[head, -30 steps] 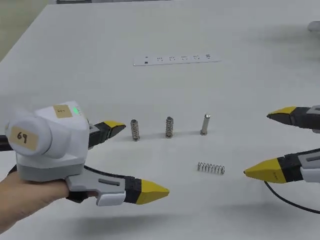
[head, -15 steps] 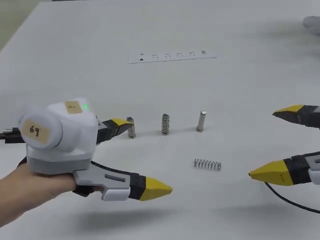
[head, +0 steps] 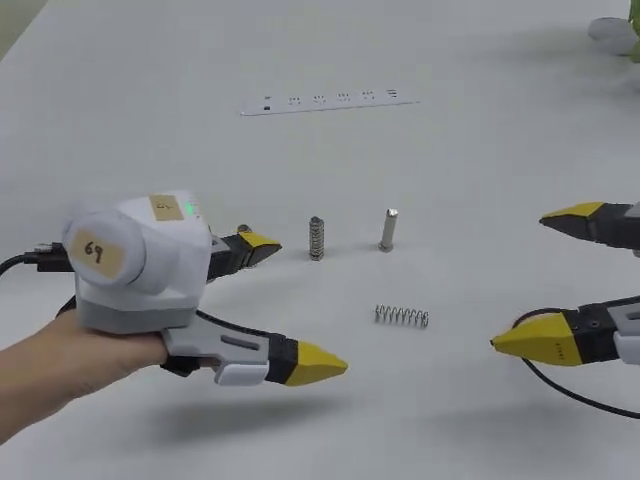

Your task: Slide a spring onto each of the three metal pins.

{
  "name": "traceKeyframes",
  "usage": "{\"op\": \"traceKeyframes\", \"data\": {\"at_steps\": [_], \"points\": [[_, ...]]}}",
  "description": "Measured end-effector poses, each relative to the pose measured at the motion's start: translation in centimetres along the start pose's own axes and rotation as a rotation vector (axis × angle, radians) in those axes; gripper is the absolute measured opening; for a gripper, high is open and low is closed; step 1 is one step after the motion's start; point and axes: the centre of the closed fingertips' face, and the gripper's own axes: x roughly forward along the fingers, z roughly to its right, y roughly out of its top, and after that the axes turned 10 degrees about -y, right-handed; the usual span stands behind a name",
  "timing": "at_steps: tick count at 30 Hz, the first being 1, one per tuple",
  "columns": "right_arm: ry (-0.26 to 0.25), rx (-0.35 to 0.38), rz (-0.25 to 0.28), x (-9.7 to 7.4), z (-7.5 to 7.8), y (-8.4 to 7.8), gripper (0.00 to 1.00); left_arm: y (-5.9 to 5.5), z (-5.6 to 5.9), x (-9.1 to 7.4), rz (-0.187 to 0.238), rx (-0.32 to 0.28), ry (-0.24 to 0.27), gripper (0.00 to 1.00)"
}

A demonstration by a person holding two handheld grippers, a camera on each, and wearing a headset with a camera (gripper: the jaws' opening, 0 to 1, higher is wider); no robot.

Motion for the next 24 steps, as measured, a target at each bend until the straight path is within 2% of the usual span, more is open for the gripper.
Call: {"op": "traceKeyframes", "data": {"at_steps": [9, 24], "points": [[-0.015, 0.021, 0.004, -0.8, 0.3, -0.5, 0.91, 0.1, 0.3, 2.0, 0.006, 0.030, -0.059, 0.73], [-0.030, 0.059, -0.003, -1.8, -0.3, -1.6, 0.90, -0.3, 0.3, 5.1, -0.009, 0.091, -0.126, 0.44]]}}
